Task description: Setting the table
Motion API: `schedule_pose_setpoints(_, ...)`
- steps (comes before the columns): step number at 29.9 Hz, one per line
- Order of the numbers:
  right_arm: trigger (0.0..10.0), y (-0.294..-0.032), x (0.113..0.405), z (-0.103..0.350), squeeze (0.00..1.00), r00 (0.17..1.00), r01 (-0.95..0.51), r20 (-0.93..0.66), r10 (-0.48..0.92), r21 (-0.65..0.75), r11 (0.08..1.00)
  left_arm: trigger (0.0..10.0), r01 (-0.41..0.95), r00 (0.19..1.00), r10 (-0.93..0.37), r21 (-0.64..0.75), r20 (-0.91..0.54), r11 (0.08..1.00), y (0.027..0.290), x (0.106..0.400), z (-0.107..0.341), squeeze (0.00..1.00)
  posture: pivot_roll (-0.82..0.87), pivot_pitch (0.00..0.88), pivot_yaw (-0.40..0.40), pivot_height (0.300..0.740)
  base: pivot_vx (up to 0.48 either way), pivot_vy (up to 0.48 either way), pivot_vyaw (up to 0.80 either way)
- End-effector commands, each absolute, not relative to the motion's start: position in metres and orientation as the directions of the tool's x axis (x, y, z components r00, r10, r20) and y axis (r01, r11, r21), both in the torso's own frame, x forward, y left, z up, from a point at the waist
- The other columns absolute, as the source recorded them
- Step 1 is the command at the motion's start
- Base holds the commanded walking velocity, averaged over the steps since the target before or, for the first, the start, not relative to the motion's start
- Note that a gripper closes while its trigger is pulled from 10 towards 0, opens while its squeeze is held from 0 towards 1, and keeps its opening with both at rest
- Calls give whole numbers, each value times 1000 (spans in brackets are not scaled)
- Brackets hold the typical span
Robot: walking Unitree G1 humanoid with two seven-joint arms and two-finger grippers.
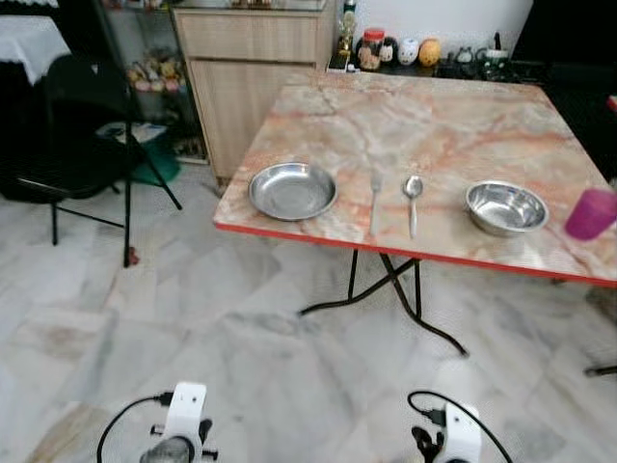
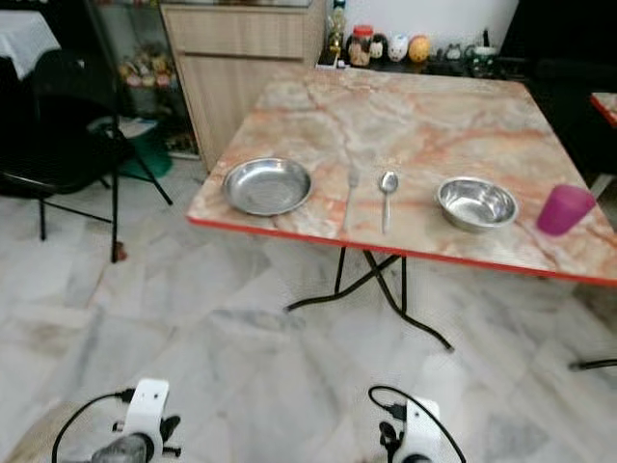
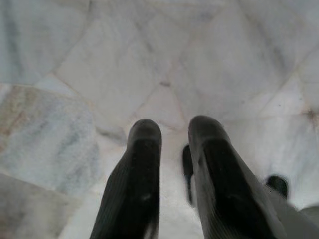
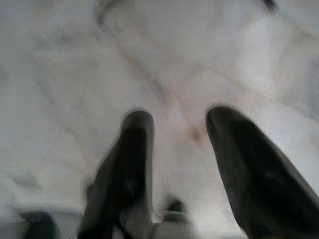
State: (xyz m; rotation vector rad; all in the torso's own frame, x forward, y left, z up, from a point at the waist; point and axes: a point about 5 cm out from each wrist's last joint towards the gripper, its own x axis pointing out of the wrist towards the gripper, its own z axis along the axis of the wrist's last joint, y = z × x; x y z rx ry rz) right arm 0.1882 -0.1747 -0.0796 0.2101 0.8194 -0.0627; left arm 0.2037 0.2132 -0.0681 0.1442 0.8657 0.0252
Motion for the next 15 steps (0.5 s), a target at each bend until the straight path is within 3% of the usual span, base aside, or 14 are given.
schedule_pose_setpoints(1,10000,-185,179,-83,0,664,161,-748,-4,137,977,10000,48,652,64,126,-756,991,208,207,-67,0,53,0,-37,740,274,0,0)
schedule_pose_setpoints(15,10000,-185,178,-84,0,657,165,-754,-15,124,978,10000,74,652,46,123,-757,990,206,209,-67,0,49,0,-30,740,261,0,0)
